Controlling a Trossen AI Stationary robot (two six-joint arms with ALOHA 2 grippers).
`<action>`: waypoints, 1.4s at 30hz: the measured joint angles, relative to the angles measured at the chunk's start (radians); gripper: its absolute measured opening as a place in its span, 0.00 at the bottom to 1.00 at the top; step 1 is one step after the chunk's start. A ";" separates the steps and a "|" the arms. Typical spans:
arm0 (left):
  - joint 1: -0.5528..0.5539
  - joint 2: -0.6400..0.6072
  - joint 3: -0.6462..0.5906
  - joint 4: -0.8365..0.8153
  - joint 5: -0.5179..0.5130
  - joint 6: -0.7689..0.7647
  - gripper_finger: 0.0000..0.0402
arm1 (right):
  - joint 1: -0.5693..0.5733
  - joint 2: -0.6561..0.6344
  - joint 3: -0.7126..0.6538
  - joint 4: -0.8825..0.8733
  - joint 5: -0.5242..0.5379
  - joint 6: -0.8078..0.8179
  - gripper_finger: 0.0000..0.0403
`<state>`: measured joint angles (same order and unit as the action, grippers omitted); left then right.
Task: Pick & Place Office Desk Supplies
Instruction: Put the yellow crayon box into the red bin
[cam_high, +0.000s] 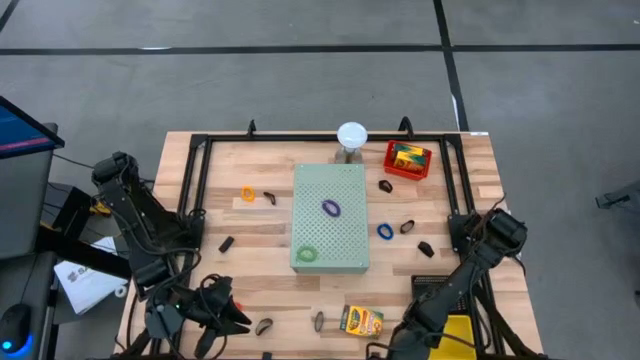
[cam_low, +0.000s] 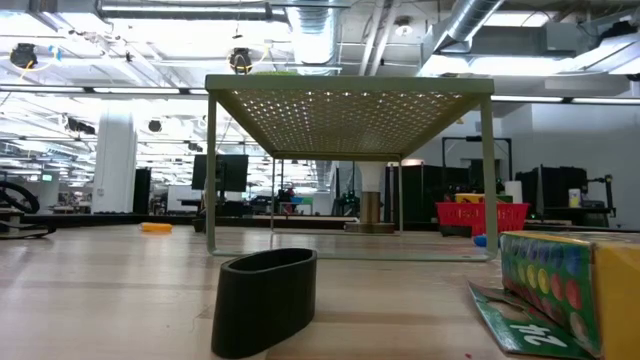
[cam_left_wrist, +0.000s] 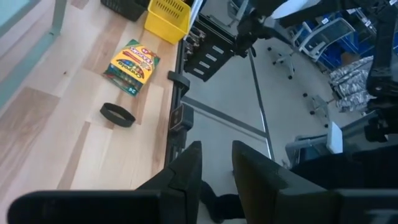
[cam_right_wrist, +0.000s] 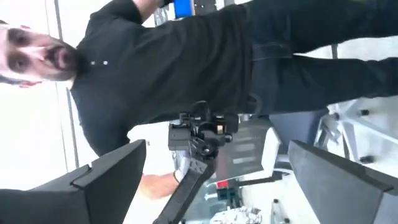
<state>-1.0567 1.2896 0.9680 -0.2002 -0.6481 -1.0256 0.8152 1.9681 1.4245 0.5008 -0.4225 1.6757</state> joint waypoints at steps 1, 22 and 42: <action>0.001 0.000 0.000 0.000 0.000 0.000 0.21 | -0.007 -0.004 0.008 -0.029 0.000 -0.005 0.98; 0.001 0.000 0.000 0.000 -0.029 0.008 0.21 | -0.035 -0.003 0.132 -0.176 0.004 0.225 0.99; 0.003 0.000 0.000 -0.001 -0.044 0.027 0.21 | -0.093 -0.005 0.747 -1.256 0.313 -0.602 0.99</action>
<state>-1.0542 1.2896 0.9680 -0.2016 -0.6922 -0.9985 0.7219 1.9634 2.1715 -0.7549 -0.1096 1.0737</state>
